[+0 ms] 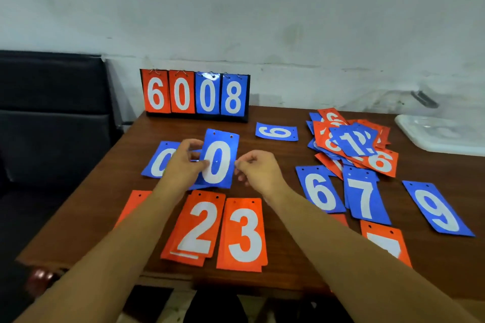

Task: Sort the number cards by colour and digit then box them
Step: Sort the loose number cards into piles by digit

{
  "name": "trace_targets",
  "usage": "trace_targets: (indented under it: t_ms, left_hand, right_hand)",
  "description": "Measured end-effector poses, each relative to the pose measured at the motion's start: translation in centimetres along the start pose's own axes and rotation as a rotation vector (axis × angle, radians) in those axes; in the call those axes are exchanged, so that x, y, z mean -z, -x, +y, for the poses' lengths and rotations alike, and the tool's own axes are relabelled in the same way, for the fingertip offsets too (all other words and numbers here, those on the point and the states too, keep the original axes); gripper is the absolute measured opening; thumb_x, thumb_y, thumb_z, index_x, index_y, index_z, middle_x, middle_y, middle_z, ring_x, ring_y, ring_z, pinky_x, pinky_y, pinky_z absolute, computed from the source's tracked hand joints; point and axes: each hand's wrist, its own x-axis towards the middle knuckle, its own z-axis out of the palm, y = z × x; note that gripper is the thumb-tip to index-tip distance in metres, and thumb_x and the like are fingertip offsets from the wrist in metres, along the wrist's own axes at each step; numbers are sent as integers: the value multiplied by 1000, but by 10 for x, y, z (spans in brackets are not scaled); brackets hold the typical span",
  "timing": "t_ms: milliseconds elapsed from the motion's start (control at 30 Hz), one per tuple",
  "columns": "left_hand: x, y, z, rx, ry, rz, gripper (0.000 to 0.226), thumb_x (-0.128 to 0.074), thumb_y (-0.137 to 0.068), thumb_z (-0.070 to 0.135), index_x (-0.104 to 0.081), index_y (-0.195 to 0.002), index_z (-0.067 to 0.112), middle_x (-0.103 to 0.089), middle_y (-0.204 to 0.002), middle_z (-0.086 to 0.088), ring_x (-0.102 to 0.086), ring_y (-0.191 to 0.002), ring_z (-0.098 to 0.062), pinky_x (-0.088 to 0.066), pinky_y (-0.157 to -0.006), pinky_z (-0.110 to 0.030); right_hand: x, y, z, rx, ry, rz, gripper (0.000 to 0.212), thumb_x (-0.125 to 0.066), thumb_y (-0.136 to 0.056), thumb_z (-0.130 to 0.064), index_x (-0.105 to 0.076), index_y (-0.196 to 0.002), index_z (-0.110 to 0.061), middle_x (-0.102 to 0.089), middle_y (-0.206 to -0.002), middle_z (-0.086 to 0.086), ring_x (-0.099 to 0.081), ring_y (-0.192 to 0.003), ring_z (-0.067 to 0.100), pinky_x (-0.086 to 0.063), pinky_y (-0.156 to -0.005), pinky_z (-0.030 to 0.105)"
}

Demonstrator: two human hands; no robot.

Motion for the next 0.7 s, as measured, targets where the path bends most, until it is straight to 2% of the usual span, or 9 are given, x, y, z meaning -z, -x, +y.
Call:
trace_targets:
  t_ms: [67,133,233,300,400,600,700]
  left_hand:
    - [29,-11,-12,-6,-60,105,33,-70,-89,10,-58,-113,29,-64,-106,-1,-62,-86,-11,-42,-54,-20]
    - [54,-22,-26,-26,-166,171,30,-70,-88,8,-62,-111,25,-63,-106,-3,-60,-85,-13,-43,-58,-23]
    - [81,-37,-45,-20,-317,197,29,-69,-87,4,-65,-114,14,-66,-109,-10,-62,-98,-27,-49,-79,-35]
    - [89,-46,-53,-10,-445,194,31,-69,-86,5,-66,-117,11,-68,-113,-12,-62,-100,-26,-46,-86,-34]
    - [90,-53,-63,-16,-574,183,38,-70,-87,9,-64,-125,9,-68,-118,-11,-63,-105,-26,-45,-90,-32]
    - [87,-60,-72,-46,-855,199,37,-64,-93,14,-63,-129,10,-60,-123,-19,-55,-113,-35,-45,-98,-43]
    - [87,-61,-71,-65,-938,192,33,-57,-95,12,-66,-127,11,-57,-124,-17,-49,-117,-34,-42,-100,-42]
  right_hand:
    - [-19,-5,0,131,214,-36,12,-61,-89,-20,-70,-96,-14,-72,-91,-2,-66,-83,12,-54,-73,26]
    - [-36,-8,3,291,431,-114,23,-61,-90,-22,-68,-111,-15,-67,-113,0,-61,-105,14,-48,-92,29]
    - [-60,-13,10,419,598,-290,39,-61,-92,-26,-59,-128,-10,-55,-137,6,-48,-128,19,-37,-108,32]
    - [-72,-17,13,458,751,-346,42,-61,-91,-29,-59,-129,-10,-54,-137,7,-46,-129,22,-37,-108,37]
    - [-80,-20,15,504,865,-330,37,-60,-91,-34,-63,-120,-12,-59,-126,6,-51,-120,24,-44,-101,41]
    - [-75,-25,22,507,825,-318,41,-63,-89,-39,-61,-125,-19,-57,-128,0,-48,-122,18,-41,-104,39]
    - [-69,-28,27,485,815,-310,44,-64,-87,-41,-61,-126,-21,-55,-130,-2,-46,-124,17,-39,-104,39]
